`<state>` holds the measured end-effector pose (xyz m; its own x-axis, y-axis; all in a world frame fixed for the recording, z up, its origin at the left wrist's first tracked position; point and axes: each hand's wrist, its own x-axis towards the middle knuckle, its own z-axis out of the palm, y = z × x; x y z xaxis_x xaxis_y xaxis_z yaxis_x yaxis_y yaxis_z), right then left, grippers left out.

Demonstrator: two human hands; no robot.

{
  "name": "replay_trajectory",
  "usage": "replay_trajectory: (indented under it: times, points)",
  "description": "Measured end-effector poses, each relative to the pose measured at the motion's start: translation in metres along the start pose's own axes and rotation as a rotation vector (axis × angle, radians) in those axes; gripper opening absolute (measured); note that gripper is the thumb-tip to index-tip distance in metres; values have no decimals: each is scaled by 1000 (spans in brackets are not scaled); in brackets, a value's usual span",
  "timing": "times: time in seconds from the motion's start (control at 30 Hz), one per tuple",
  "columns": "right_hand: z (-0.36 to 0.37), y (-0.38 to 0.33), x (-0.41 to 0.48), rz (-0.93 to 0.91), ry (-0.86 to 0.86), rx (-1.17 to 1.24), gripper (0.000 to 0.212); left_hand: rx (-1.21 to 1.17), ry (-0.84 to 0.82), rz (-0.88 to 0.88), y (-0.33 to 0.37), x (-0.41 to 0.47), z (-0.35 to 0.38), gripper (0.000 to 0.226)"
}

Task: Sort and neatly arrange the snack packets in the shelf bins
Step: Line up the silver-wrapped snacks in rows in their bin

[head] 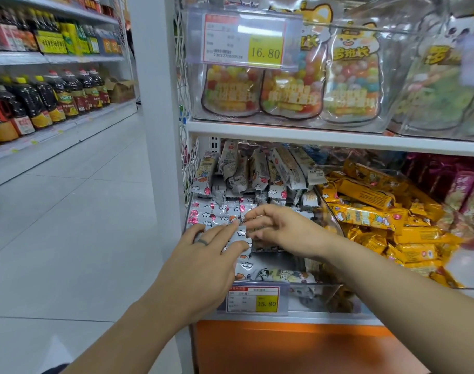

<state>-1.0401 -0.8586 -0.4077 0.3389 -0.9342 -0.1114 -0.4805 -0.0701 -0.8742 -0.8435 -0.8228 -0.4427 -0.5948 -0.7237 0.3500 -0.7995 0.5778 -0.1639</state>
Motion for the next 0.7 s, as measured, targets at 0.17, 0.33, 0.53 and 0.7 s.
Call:
replay_trajectory:
  times: [0.17, 0.33, 0.53, 0.7]
  points:
    - [-9, -12, -19, 36, -14, -808, 26, 11, -5, 8, -1, -1, 2, 41]
    - [-3, -19, -36, 196, -204, -1325, 22, 12, -9, 20, -1, -1, 2, 41]
    - [1, -22, -38, 152, -183, -1328, 20, 13, -18, 27, -2, -2, 2, 42]
    - [-20, -30, -43, 47, 90, -1091, 40, 11, -6, 24, -2, -3, 2, 41]
